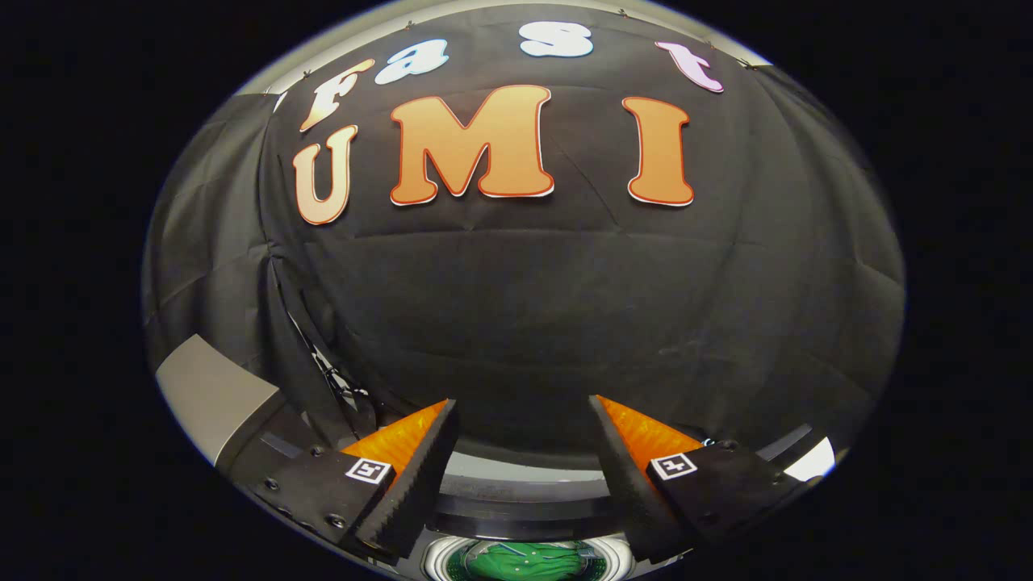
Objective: Put the clothes into the washing machine and then close the washing machine lid.
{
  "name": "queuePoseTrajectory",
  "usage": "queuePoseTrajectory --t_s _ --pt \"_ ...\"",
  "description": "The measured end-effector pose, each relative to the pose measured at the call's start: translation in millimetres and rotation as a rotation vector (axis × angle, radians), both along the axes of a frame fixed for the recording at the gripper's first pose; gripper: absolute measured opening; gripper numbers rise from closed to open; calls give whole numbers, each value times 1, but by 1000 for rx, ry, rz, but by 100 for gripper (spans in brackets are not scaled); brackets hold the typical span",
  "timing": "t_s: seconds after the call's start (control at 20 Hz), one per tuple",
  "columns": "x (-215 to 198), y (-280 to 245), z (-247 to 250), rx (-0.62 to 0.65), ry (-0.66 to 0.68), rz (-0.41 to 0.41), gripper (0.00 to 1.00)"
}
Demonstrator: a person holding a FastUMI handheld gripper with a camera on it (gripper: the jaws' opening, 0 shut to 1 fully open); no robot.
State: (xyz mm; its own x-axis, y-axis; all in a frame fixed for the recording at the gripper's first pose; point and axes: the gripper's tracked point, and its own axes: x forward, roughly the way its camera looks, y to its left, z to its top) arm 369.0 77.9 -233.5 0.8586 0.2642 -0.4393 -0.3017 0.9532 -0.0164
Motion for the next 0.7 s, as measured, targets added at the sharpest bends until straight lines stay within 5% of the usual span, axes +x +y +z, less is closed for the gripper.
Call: queuePoseTrajectory --t_s 0.7 --pt "-82 -18 -18 -10 55 -12 100"
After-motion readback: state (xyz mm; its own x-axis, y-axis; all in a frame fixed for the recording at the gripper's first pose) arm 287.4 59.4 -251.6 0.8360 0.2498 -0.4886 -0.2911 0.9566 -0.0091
